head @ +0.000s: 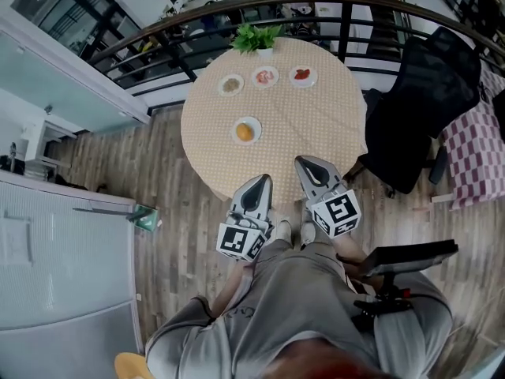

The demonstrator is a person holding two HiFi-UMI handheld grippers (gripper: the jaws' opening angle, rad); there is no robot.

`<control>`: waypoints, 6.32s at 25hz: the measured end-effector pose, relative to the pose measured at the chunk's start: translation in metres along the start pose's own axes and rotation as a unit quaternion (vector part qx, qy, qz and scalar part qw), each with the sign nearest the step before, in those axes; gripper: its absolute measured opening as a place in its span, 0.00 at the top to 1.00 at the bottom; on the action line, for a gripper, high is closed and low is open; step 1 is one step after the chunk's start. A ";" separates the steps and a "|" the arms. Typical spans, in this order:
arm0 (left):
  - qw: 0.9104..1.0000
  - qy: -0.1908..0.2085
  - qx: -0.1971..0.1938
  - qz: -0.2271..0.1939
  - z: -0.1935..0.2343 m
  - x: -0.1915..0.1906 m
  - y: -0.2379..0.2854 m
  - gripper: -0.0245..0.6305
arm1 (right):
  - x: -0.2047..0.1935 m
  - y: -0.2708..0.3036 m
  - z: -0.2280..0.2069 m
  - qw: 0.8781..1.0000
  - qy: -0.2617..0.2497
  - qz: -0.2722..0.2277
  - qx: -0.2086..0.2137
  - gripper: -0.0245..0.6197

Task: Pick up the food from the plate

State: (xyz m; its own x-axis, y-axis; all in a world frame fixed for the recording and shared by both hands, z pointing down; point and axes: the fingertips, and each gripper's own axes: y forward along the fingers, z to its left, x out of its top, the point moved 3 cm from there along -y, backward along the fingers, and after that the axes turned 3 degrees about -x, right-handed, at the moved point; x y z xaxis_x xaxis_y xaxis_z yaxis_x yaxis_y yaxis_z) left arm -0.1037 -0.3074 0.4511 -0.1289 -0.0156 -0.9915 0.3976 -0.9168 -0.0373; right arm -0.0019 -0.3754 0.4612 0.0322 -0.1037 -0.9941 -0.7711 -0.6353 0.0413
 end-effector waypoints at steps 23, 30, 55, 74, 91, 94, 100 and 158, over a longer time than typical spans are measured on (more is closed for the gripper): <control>0.998 0.030 -0.020 -0.042 0.046 0.015 -0.009 0.96 | -0.001 -0.015 0.006 0.998 -0.026 0.000 -0.056 0.94; 0.997 0.055 0.045 -0.001 0.065 0.005 -0.007 0.35 | -0.003 -0.014 0.009 0.998 -0.035 0.021 -0.050 0.94; 0.990 0.055 0.095 0.094 0.153 -0.038 0.022 0.35 | -0.004 -0.025 -0.016 0.995 -0.024 0.045 -0.089 0.94; 0.959 -0.006 0.169 0.228 0.269 -0.159 0.082 0.35 | -0.014 -0.059 -0.024 0.983 -0.014 0.064 -0.172 0.94; 0.921 -0.023 0.188 0.341 0.320 -0.278 0.123 0.35 | -0.024 -0.070 -0.016 0.974 -0.014 0.091 -0.205 0.94; 0.912 -0.024 0.189 0.364 0.328 -0.297 0.128 0.35 | -0.023 -0.073 -0.018 0.972 -0.015 0.093 -0.214 0.94; 0.895 -0.025 0.188 0.403 0.339 -0.335 0.132 0.35 | -0.027 -0.080 -0.022 0.968 -0.013 0.106 -0.227 0.94; 0.880 -0.270 0.030 0.390 0.313 -0.355 0.124 0.37 | -0.035 -0.030 0.027 0.985 -0.008 0.118 -0.123 0.94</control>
State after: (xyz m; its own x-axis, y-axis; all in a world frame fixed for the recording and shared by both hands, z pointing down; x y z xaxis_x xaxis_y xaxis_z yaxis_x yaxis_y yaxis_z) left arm -0.2934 -0.5407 0.8371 -0.2578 -0.8221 -0.5076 0.5092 -0.5621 0.6517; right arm 0.0026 -0.3321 0.4919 -0.1414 -0.2604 -0.9551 -0.5776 -0.7618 0.2932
